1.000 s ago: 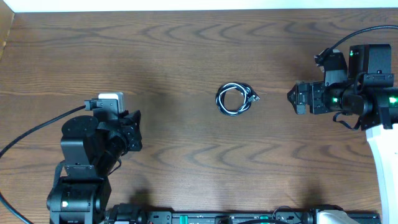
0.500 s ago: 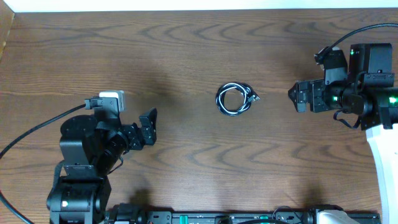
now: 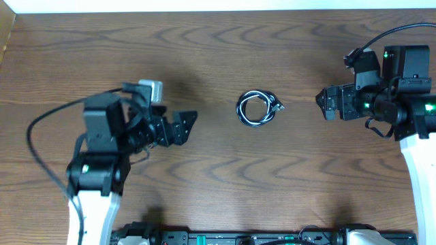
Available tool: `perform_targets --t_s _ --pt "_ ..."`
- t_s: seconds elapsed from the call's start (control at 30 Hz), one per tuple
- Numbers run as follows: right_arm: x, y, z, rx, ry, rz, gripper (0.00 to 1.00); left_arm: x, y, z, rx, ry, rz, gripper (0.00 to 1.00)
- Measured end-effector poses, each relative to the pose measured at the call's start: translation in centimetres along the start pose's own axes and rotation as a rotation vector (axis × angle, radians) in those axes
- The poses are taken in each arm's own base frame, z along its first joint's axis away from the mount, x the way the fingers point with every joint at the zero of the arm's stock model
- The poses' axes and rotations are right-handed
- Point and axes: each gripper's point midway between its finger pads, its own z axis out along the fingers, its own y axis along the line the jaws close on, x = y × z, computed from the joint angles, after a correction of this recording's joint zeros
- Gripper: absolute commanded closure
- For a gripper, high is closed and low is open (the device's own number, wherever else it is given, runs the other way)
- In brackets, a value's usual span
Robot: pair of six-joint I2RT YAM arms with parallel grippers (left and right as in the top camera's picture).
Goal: Untangle cables
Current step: 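Raise both grippers and move them toward the coiled cable bundle, then lower the left gripper onto the cable coil and grasp it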
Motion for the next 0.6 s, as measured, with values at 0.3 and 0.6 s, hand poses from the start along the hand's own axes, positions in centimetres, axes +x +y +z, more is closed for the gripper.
perform_targets --t_s 0.3,0.6 --pt "0.8 -0.4 2.0 -0.008 0.076 0.013 0.01 1.1 -2.2 5.9 0.147 0.113 0.064 0.02" --pt "1.4 -0.9 4.2 -0.014 0.146 0.031 0.01 4.2 -3.1 10.8 0.111 0.223 0.136 0.02"
